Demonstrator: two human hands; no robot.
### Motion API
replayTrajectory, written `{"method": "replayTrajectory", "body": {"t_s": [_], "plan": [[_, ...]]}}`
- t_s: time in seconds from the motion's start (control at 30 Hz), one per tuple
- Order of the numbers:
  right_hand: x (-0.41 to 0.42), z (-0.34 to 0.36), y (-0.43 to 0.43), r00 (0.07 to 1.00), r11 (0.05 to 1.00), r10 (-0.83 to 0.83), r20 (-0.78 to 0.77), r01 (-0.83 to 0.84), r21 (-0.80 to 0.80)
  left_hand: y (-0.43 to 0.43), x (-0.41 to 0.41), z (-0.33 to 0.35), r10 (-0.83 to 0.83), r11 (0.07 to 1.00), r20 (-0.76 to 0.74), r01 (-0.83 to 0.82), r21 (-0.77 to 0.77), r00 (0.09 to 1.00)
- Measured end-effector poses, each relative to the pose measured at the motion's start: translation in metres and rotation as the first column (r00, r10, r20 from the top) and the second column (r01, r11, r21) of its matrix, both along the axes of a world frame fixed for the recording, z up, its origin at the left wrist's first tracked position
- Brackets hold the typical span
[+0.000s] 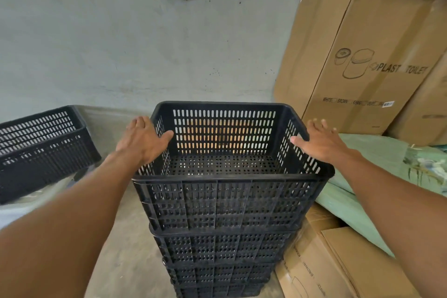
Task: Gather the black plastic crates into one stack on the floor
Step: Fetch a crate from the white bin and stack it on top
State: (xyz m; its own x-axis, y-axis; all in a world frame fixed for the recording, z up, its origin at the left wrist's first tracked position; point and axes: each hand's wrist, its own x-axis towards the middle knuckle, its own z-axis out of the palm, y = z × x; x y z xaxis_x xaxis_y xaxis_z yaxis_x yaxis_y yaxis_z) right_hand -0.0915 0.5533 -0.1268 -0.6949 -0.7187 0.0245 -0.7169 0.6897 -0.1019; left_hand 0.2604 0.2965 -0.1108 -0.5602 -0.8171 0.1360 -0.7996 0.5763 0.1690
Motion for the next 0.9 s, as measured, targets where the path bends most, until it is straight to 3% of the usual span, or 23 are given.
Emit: {"method": "replayTrajectory", "body": {"t_s": [0.1, 0.17, 0.23, 0.37, 0.57, 0.9], "plan": [[-0.003, 0.043, -0.014, 0.997, 0.990, -0.027, -0.073, 0.016, -0.143, -0.017, -0.004, 0.035, -0.002, 0.992, -0.068, -0.006, -0.125, 0.998], [0.008, 0.039, -0.012, 0.999, 0.984, -0.015, -0.041, 0.007, -0.177, -0.011, 0.001, 0.022, 0.002, 0.995, -0.001, -0.002, -0.101, 1.000], [0.021, -0.007, 0.006, 0.999, 0.999, 0.004, 0.044, -0.002, -0.044, 0.007, 0.016, -0.022, -0.026, 0.999, 0.077, 0.024, 0.029, 0.997], [0.022, -0.031, 0.017, 0.997, 0.997, -0.031, 0.067, 0.026, 0.078, 0.002, 0.023, -0.042, -0.055, 0.997, 0.104, 0.049, 0.059, 0.993], [0.015, -0.037, 0.015, 0.999, 0.995, 0.001, -0.050, 0.004, 0.102, 0.003, 0.021, -0.047, -0.070, 0.995, 0.184, 0.082, -0.054, 0.980], [0.016, -0.033, 0.015, 0.999, 0.998, 0.004, -0.033, -0.002, 0.062, 0.004, 0.020, -0.048, -0.050, 0.999, 0.149, 0.049, 0.012, 0.988]]}}
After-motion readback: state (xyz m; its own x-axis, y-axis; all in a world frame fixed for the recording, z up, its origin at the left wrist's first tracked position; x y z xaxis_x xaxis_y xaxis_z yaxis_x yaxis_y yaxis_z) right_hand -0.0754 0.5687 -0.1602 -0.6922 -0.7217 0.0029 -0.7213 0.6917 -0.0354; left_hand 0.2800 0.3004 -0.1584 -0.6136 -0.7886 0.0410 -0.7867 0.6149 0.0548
